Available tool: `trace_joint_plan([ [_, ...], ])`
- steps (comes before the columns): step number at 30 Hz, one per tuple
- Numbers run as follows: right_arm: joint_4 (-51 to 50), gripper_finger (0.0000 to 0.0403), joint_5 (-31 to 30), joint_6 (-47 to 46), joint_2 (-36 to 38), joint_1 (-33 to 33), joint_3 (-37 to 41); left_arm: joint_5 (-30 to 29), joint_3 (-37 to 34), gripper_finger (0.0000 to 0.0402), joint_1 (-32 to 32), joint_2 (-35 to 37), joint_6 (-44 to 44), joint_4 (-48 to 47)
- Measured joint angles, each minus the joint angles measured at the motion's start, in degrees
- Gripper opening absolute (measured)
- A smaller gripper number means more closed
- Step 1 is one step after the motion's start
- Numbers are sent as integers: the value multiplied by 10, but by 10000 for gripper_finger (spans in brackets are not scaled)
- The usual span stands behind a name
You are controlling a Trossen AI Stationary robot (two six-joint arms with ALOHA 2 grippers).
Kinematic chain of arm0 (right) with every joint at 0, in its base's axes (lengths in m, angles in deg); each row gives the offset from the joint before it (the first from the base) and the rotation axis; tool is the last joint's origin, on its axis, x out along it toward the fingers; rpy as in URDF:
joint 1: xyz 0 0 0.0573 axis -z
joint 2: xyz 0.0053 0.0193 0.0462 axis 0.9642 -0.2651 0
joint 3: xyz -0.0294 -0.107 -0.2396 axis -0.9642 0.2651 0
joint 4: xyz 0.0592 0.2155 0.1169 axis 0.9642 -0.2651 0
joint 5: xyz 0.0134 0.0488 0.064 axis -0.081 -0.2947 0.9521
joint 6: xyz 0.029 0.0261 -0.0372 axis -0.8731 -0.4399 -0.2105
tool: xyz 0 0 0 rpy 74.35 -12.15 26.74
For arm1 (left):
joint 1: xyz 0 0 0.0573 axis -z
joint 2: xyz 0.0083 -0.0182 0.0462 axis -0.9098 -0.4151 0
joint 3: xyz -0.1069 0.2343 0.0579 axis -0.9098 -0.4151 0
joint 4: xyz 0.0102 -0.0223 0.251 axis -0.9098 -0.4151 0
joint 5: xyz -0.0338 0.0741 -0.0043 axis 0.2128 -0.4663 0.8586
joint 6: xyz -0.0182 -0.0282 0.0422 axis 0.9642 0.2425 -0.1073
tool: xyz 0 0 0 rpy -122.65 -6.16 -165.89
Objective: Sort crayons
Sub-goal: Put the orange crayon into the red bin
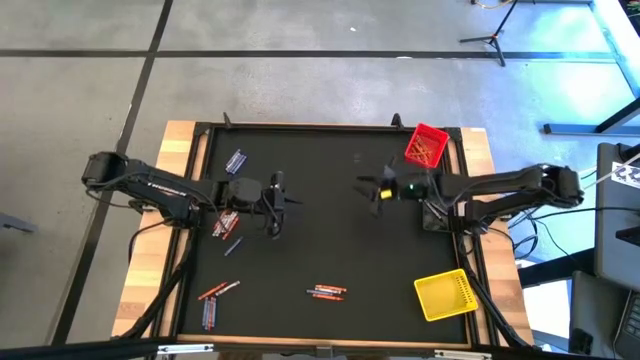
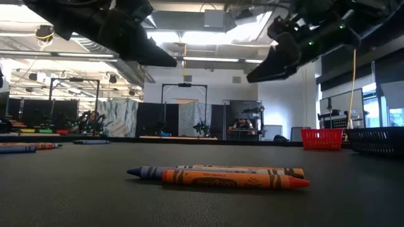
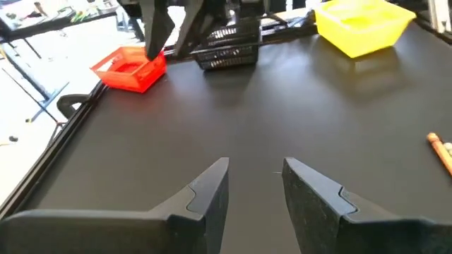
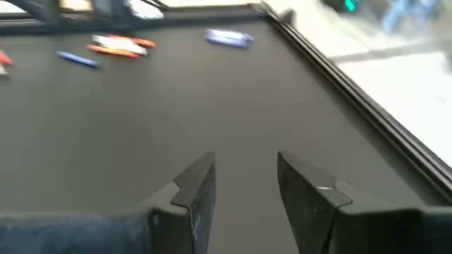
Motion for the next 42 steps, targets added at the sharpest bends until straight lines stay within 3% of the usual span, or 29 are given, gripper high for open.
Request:
trace_joint_plan([
  [5, 52, 150, 21, 8, -36, -44, 12, -38, -25, 126, 5, 0, 3, 38],
  [10, 83, 150, 99, -8, -80, -68, 12, 17, -38, 126, 6, 0, 35, 36],
  [16, 172, 150, 136, -9, -153, -114, 12, 77, -43, 126, 17, 0, 96, 35],
  [22, 180, 150, 128, -9, -230, -184, -41, 71, -44, 126, 81, -47, 101, 51],
  [32, 29, 150, 88, -92, -319, -278, -162, 24, -29, 126, 203, -123, 198, 58],
  [42, 23, 150, 63, -145, -393, -310, -201, -2, -30, 126, 250, -150, 222, 92],
])
